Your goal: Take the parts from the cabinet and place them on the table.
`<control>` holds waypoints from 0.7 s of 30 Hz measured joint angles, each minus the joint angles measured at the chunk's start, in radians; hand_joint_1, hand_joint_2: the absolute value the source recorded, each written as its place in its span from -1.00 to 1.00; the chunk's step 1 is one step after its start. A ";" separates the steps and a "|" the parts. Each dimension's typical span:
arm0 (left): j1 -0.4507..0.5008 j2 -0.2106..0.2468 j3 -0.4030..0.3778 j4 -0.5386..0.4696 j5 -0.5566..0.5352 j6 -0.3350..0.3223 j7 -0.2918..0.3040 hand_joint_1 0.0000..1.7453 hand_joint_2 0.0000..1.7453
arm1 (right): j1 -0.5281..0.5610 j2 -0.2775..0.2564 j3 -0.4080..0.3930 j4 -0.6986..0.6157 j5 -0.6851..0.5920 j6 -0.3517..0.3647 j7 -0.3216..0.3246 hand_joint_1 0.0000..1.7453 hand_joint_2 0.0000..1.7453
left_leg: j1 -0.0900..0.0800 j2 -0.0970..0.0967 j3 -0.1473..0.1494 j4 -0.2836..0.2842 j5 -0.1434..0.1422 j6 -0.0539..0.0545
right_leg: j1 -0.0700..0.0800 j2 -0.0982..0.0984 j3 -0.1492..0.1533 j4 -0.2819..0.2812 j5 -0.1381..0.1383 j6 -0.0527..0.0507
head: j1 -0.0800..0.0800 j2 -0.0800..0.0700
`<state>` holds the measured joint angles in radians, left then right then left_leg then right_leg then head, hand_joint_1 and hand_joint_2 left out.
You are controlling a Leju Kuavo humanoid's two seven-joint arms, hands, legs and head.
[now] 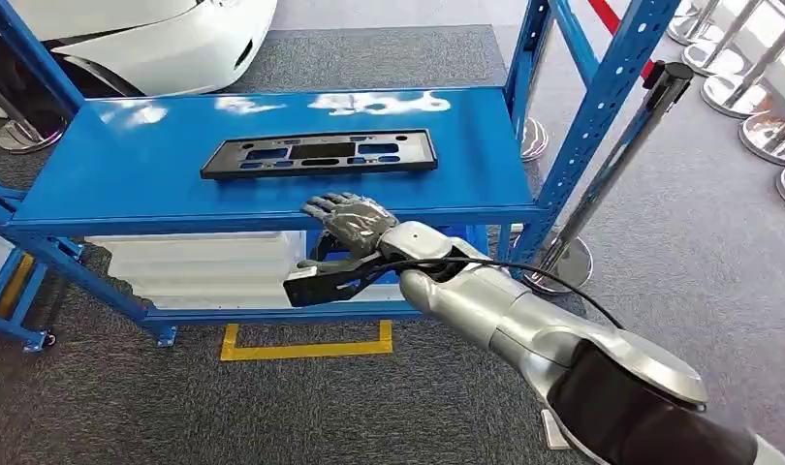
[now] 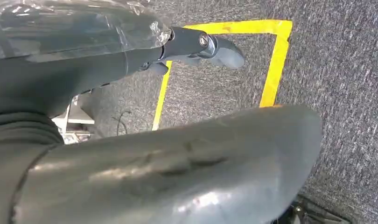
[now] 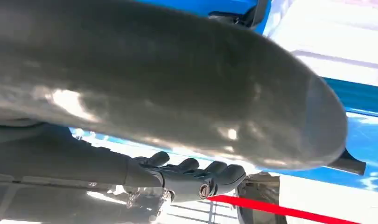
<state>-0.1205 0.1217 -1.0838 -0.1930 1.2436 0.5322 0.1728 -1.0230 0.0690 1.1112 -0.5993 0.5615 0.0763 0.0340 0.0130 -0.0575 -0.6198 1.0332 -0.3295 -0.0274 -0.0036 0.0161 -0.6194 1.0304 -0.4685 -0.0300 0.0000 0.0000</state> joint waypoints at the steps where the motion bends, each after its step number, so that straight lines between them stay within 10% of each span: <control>1: 0.001 0.000 0.000 0.000 0.000 -0.002 0.000 -1.00 -1.00 | -0.001 0.000 0.000 0.000 0.001 0.000 0.001 -1.00 -1.00 | -0.001 0.001 0.000 -0.003 0.000 0.008 | 0.000 0.000 0.001 0.000 0.000 0.002 | -0.003 0.000; 5: 0.002 -0.001 0.000 0.000 0.001 -0.009 0.000 -1.00 -1.00 | -0.015 0.000 0.000 0.001 0.002 -0.003 0.004 -1.00 -1.00 | 0.011 0.005 0.045 -0.060 0.013 0.020 | 0.003 -0.003 -0.001 0.030 -0.020 0.015 | -0.003 0.000; 9: 0.002 -0.001 0.000 0.000 0.000 -0.018 -0.003 -1.00 -1.00 | -0.010 -0.002 0.000 0.002 0.002 -0.003 0.006 -1.00 -1.00 | 0.015 0.009 0.056 -0.060 0.002 0.019 | -0.014 -0.004 -0.156 0.292 -0.113 0.035 | 0.006 0.000; 11: 0.005 -0.001 0.000 0.000 -0.001 -0.021 -0.006 -1.00 -1.00 | -0.008 -0.007 0.000 0.005 0.002 -0.004 0.007 -1.00 -1.00 | 0.023 0.007 0.065 -0.052 -0.013 0.006 | -0.023 -0.006 -0.142 0.230 -0.045 0.048 | 0.011 0.000; 13: 0.005 -0.001 0.000 0.000 -0.004 -0.024 -0.010 -1.00 -1.00 | -0.012 -0.008 0.000 0.005 0.002 -0.004 0.008 -1.00 -1.00 | 0.035 0.007 0.075 -0.031 -0.041 -0.012 | -0.034 -0.006 -0.058 0.042 0.059 0.061 | 0.015 0.000; 14: 0.005 0.002 0.000 0.002 -0.006 -0.024 -0.011 -1.00 -1.00 | -0.013 -0.014 0.000 0.007 0.002 -0.005 0.008 -1.00 -1.00 | 0.033 0.007 0.070 -0.024 -0.053 -0.024 | -0.029 0.005 -0.045 0.029 0.029 0.064 | 0.021 0.000; 19: 0.003 0.001 0.000 0.002 -0.010 -0.033 -0.021 -1.00 -1.00 | -0.012 -0.017 0.000 0.008 0.001 -0.007 0.010 -1.00 -1.00 | 0.038 0.009 0.095 -0.023 -0.080 -0.055 | -0.024 0.005 -0.028 0.025 0.003 0.003 | 0.008 0.000; 21: 0.001 0.001 0.000 0.002 -0.010 -0.033 -0.023 -1.00 -1.00 | -0.014 -0.019 0.000 0.008 0.000 -0.007 0.010 -1.00 -1.00 | 0.033 0.043 0.045 0.087 -0.112 -0.054 | -0.021 -0.001 -0.005 0.023 -0.013 -0.012 | -0.012 0.000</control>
<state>-0.1198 0.1225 -1.0842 -0.1915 1.2333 0.4990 0.1503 -1.0366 0.0504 1.1109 -0.5913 0.5619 0.0690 0.0435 0.0460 -0.0144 -0.5747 1.1204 -0.4412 -0.0810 -0.0247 0.0146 -0.6242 1.0536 -0.4810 -0.0417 -0.0118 0.0000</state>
